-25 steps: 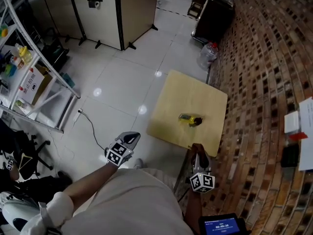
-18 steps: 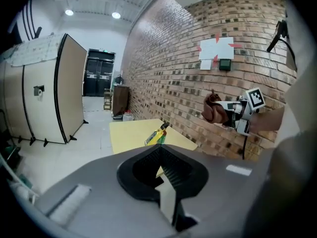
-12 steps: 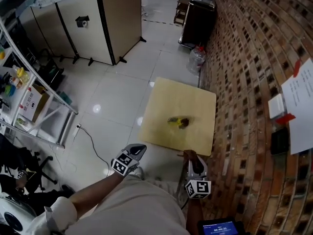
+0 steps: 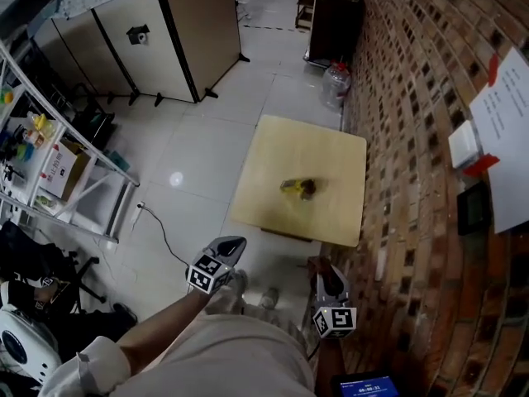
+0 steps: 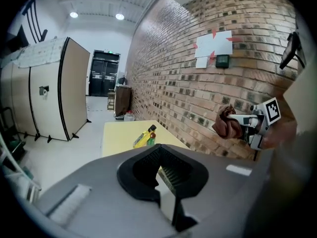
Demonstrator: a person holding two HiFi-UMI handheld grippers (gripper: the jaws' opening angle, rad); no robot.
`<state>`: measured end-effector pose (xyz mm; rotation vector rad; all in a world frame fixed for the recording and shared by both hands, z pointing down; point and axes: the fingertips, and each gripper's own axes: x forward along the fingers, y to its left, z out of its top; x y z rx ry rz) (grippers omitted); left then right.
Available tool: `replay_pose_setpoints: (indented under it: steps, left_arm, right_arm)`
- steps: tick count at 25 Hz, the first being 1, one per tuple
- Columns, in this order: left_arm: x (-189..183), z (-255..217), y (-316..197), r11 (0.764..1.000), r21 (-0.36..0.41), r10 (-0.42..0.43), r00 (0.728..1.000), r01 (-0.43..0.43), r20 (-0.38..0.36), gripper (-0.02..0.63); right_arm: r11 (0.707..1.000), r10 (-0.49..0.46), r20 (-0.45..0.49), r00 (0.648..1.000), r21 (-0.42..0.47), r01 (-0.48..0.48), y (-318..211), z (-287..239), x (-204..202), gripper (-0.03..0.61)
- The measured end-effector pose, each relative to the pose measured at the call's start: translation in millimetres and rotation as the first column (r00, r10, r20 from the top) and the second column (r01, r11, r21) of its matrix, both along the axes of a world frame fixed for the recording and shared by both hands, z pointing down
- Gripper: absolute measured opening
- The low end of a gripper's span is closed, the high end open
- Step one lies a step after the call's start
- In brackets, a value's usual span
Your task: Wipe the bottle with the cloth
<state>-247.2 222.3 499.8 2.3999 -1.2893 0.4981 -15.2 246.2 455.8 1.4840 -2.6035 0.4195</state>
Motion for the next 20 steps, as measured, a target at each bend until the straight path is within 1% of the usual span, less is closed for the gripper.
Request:
replay_pose_setpoints:
  steps: [2,4,6,8,11,14,16,20]
  left_arm:
    - [1.5,-1.5,5.4,1.000,0.012,-0.002,1.000,0.002,0.018,0.017]
    - [2.7,-0.7,9.2,1.000,0.004,-0.021,1.000,0.021,0.008,0.017]
    - [4.3,3.0,16.4,0.999,-0.017,-0.027,1.000,0.027,-0.003,0.017]
    - [6.7,6.3,25.0,1.000,-0.030,-0.010,1.000,0.010,0.002,0.017]
    - [12.3,9.4,23.6,0.999,-0.006,0.033,0.999,-0.033,0.039,0.017]
    - [18.8,15.4,27.2,1.000,-0.014,0.019,0.999,-0.019,0.029,0.017]
    - [20.7,20.0,33.2,1.000,-0.025,0.010,1.000,-0.010,0.020,0.017]
    - [23.4,30.0,46.1,0.998,-0.051,0.031,0.999,-0.030,0.023,0.017]
  right_arm:
    - [1.000,-0.022,-0.035,0.999,-0.008,0.022,9.9,7.1,3.5,0.083]
    - [0.999,-0.033,-0.049,0.998,-0.016,0.032,14.4,11.6,9.5,0.081]
    - [1.000,-0.022,-0.040,0.999,-0.021,0.021,17.4,10.2,15.9,0.081]
    - [1.000,-0.002,-0.016,1.000,-0.016,0.002,21.0,2.5,19.6,0.080]
    - [1.000,0.014,0.009,1.000,-0.007,-0.014,18.7,-0.3,21.6,0.080]
    - [1.000,0.003,0.020,1.000,-0.021,-0.003,21.2,5.1,22.6,0.081]
    - [1.000,-0.004,0.029,1.000,-0.012,0.004,24.4,0.8,21.9,0.080]
    - [1.000,0.003,0.035,0.999,0.009,-0.004,31.1,-8.8,22.9,0.081]
